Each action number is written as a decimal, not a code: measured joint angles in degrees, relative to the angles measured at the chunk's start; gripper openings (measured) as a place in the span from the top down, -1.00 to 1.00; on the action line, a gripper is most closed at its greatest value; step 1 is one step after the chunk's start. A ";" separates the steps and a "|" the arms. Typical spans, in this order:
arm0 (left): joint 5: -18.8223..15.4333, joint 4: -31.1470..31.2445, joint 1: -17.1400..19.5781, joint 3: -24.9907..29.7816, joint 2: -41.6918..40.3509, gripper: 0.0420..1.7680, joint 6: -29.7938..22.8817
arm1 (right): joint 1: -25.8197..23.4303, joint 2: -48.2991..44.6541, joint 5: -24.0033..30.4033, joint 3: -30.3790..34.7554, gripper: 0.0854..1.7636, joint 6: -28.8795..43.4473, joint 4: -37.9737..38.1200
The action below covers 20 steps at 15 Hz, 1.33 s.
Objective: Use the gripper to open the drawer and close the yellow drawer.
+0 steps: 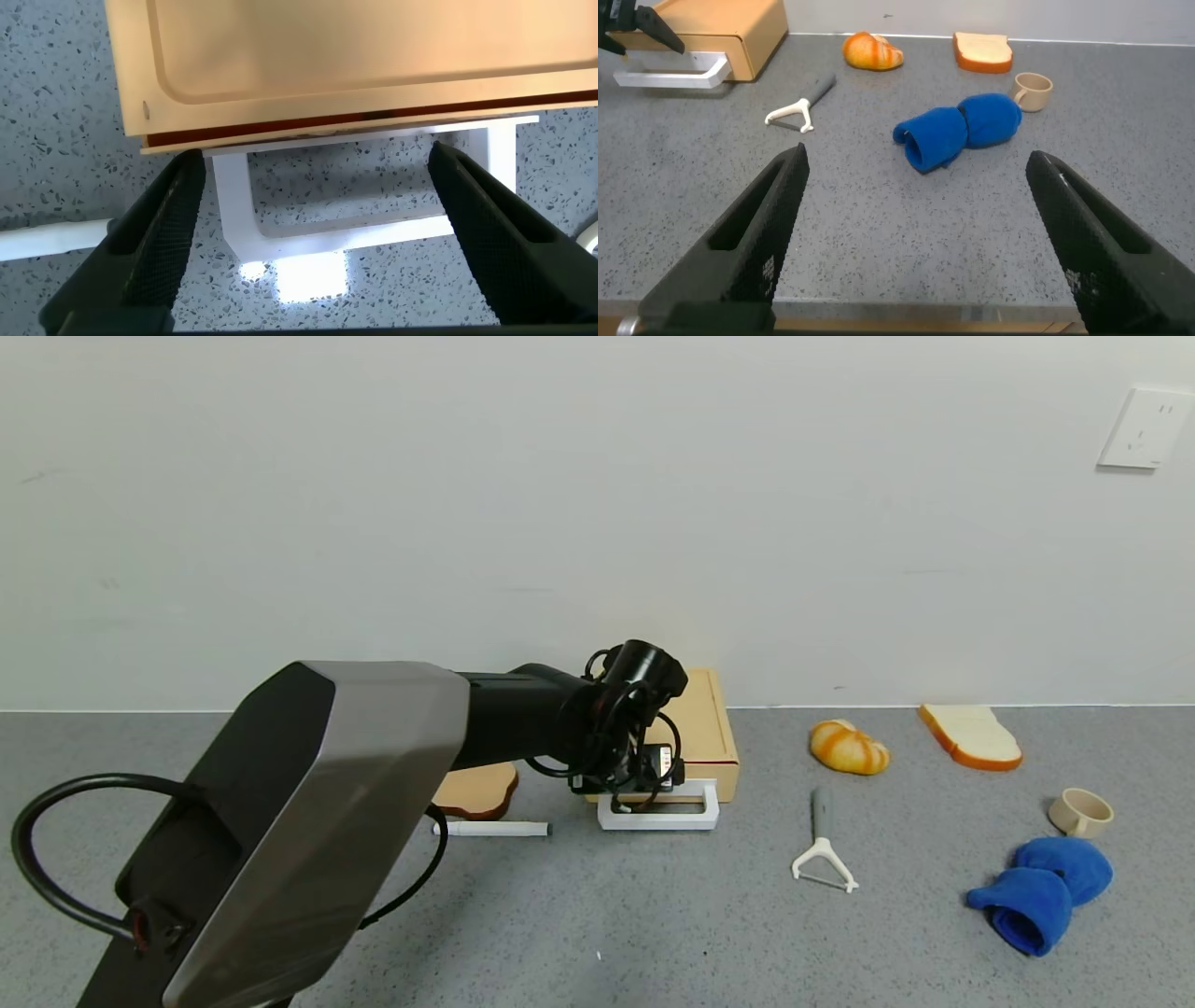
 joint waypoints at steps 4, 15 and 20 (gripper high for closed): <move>0.37 -0.73 0.00 0.09 0.04 -0.94 0.15 | 0.00 0.00 0.00 0.00 -0.94 -0.05 -0.02; 0.57 10.09 -1.87 0.83 -8.73 -0.94 1.94 | 0.00 0.00 -0.02 0.00 -0.94 -0.02 0.00; 0.48 15.08 -1.97 2.71 -22.26 -0.94 5.83 | 0.00 0.00 0.00 0.00 -0.94 -0.02 -0.02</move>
